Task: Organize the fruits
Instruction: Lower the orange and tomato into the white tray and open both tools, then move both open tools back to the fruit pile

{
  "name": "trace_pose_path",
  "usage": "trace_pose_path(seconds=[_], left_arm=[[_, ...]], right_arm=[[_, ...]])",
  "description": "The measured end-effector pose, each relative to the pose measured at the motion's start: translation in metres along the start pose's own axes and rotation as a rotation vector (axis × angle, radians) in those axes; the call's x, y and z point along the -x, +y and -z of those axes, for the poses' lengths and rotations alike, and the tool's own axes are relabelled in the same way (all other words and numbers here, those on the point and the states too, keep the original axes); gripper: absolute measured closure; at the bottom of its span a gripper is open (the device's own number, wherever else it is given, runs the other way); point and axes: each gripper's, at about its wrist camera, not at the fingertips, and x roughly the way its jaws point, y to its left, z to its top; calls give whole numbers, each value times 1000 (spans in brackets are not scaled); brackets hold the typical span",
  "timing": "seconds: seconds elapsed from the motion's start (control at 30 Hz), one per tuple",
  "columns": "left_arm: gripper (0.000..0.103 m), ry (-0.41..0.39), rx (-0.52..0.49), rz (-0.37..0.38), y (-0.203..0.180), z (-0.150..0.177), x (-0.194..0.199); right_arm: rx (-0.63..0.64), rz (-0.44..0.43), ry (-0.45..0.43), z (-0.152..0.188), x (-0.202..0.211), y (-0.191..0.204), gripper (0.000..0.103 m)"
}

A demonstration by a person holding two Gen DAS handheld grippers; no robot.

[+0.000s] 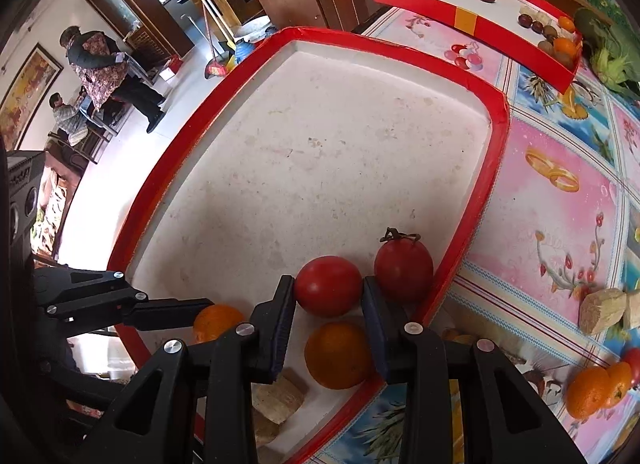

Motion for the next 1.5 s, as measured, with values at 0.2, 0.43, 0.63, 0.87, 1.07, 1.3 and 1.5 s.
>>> trace_pose_path(seconds=[0.2, 0.43, 0.63, 0.87, 1.07, 1.3, 1.5], left_arm=[[68, 9, -14, -5, -3, -3, -2], [49, 2, -41, 7, -20, -7, -3], [47, -10, -67, -7, -37, -10, 0], [39, -22, -82, -20, -54, -13, 3], [37, -27, -93, -19, -70, -14, 3], [35, -19, -125, -8, -96, -19, -4], [35, 10, -194, 2, -127, -24, -19]], right_arm=[[-24, -5, -36, 5, 19, -5, 59], [-70, -6, -72, 17, 44, -21, 59], [-117, 10, -94, 35, 64, -41, 59], [-167, 32, -108, 56, 80, -64, 58], [-213, 52, -113, 75, 89, -86, 51], [-272, 83, -127, 100, 104, -111, 43], [-361, 124, -134, 127, 118, -142, 39]])
